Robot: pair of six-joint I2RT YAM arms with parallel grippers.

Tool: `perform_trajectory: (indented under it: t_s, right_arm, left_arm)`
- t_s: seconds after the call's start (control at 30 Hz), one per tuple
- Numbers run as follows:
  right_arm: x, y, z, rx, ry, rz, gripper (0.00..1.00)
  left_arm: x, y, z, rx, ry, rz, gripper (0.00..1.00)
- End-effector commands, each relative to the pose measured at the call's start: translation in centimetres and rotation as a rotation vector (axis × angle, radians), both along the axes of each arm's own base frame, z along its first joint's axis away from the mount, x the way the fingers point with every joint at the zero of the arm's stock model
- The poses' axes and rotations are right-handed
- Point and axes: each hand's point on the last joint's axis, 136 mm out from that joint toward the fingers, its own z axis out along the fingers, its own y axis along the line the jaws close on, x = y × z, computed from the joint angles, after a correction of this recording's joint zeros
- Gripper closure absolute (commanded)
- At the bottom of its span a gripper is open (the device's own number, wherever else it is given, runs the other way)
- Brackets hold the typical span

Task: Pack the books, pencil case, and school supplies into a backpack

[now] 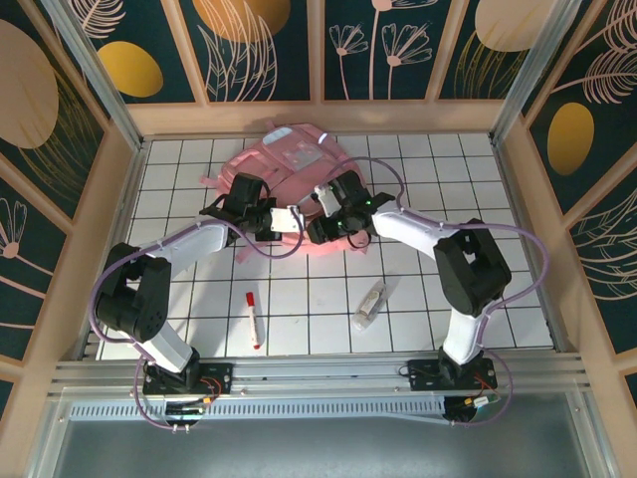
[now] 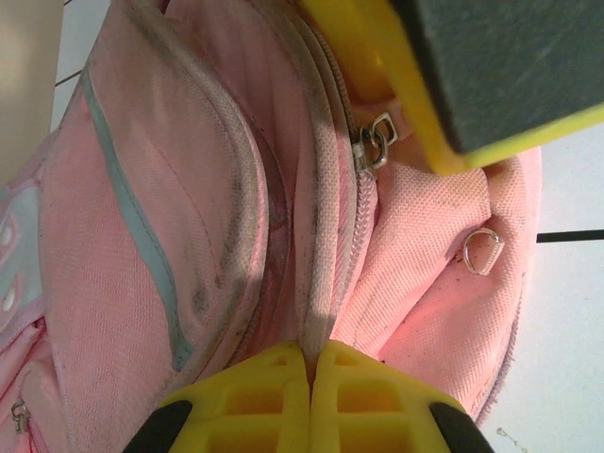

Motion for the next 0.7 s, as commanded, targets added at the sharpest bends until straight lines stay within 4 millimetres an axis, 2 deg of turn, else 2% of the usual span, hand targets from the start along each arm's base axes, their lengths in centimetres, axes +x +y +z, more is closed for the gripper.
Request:
perform_trajectory:
  t_s: [0.0,0.1,0.13,0.27,0.4,0.53,0.67]
  right_arm:
    - [0.3,1.2,0.6,0.036,-0.001,0.025,0.65]
    - [0.2,1.2,0.4,0.035,0.004,0.009,0.94]
    - [0.1,1.0,0.4,0.031,0.009,-0.002,1.0]
    - [0.2,-1.0,0.8,0.019,0.024,-0.083,1.0]
    - [1.2,-5.2,0.8,0.013,0.07,-0.23,1.0]
    - [3.1,-9.4,-0.4,-0.02,0.102,-0.355,1.0]
    - [5.3,-12.9,-2.5,-0.084,0.106,-0.477,1.0]
  left_arm:
    - [0.3,-1.3,3.4,-0.102,-0.041,-0.035,1.0]
    - [0.3,-1.3,3.6,-0.103,-0.044,-0.035,1.0]
    - [0.4,-1.2,3.5,-0.097,-0.047,-0.029,1.0]
    - [0.4,-0.5,3.1,-0.087,-0.023,-0.034,1.0]
    - [-0.1,0.1,2.9,-0.117,0.018,-0.049,1.0]
    - [-0.6,0.9,2.0,-0.083,0.005,-0.068,1.0]
    - [-0.9,1.7,0.9,-0.021,-0.021,-0.085,1.0]
